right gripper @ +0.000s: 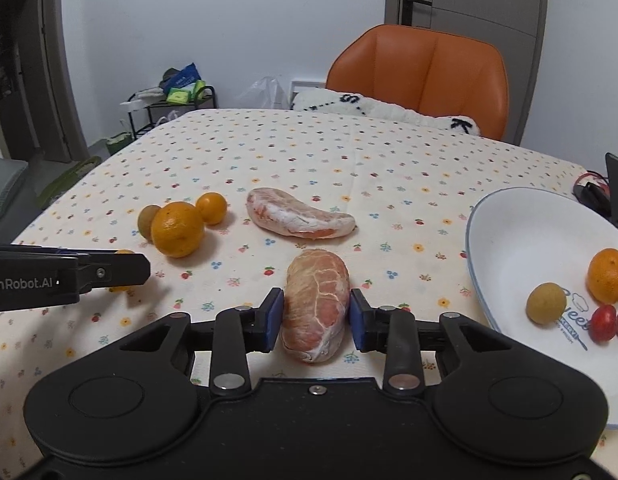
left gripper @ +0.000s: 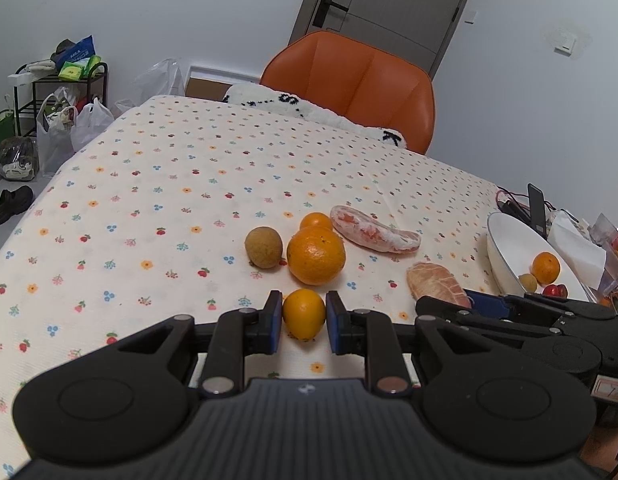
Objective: Organize fruits
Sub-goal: 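Carry small orange and pomelo segment over the white plate and open both tools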
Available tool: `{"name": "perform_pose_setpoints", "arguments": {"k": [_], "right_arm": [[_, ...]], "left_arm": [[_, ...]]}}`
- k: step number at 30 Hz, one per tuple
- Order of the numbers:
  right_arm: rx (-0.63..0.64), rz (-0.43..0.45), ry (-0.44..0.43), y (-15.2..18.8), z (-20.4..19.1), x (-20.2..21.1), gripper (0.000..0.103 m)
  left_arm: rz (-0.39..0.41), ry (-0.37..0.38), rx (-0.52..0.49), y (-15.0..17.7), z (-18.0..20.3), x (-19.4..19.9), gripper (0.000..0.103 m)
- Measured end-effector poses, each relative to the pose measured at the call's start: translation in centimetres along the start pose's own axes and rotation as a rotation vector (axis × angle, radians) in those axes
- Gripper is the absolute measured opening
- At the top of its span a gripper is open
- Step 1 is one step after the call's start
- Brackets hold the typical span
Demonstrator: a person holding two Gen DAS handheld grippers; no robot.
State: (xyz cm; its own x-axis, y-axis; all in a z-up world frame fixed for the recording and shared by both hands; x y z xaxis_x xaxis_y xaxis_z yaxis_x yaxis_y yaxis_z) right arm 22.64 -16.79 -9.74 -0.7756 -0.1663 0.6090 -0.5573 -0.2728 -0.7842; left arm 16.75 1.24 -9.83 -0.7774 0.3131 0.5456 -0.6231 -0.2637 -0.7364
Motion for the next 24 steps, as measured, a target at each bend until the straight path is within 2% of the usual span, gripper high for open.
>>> {"name": "perform_pose_setpoints", "arguments": {"k": [10,24], "right_arm": [[-0.068,0.047,-0.040,-0.3,1.9,2.5,0.032],[-0.154,0.114,-0.020,-0.7,6.3,5.2,0.032]], "left_arm": [[0.014,-0.001,-0.042,-0.3,2.2,0.2,0.021],[0.028,0.037,-0.109,-1.1,6.8,-0.7,0.021]]}}
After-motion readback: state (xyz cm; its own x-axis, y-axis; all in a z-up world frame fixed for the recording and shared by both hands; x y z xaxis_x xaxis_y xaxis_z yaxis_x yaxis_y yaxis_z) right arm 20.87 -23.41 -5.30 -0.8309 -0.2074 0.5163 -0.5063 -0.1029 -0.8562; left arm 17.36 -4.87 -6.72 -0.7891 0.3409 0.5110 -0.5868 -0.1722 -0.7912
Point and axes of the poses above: each gripper's, at about its wrist camera, not at the fingertips, and x roughly against the way its jaws point, z to its right, y to its underside, the point moved 4 cm from there along -x, roughly the way its jaws point, and after that the axes turned 11 degrees about y, right-handed, at the moved point
